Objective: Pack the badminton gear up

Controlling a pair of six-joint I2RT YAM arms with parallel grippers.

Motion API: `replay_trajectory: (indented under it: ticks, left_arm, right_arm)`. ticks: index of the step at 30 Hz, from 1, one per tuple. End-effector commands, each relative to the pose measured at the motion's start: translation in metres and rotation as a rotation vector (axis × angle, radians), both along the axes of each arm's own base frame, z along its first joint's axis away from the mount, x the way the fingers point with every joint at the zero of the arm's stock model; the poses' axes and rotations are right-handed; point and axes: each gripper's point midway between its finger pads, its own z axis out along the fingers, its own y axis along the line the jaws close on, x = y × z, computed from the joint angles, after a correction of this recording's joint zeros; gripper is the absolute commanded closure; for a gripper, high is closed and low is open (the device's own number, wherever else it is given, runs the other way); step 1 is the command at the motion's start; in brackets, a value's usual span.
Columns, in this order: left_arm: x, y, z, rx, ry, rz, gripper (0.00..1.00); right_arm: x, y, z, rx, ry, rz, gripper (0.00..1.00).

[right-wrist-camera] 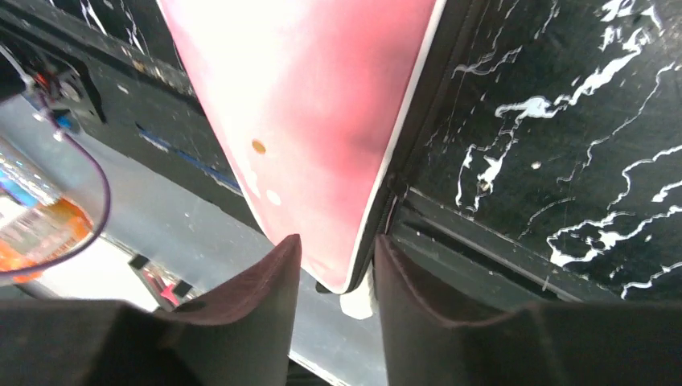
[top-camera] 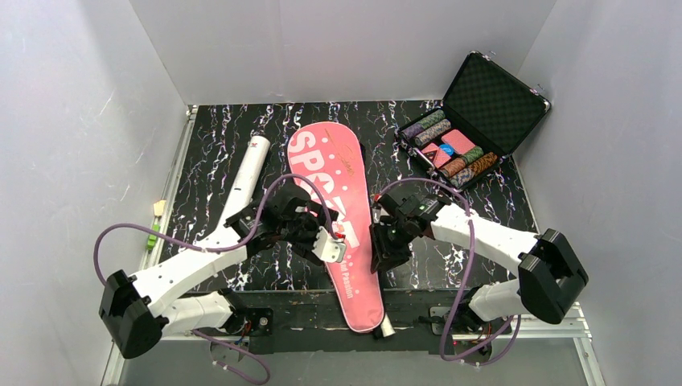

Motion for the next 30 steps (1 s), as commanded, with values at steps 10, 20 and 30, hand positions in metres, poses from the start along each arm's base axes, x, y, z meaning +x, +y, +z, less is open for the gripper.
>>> replay_trajectory:
  ticks: [10, 20, 30]
  left_arm:
    - [-0.005, 0.006, 0.03, -0.056, -0.008, 0.05, 0.2]
    - [0.0, 0.002, 0.051, -0.089, -0.038, 0.06, 0.19]
    - [0.009, -0.005, 0.075, -0.124, -0.067, 0.073, 0.18]
  right_arm:
    - [0.083, 0.01, -0.005, 0.354, -0.076, -0.209, 0.23]
    - [0.084, 0.043, -0.042, 0.563, 0.08, -0.189, 0.27]
    - [0.099, 0.036, 0.006, 0.587, -0.105, -0.136, 0.99]
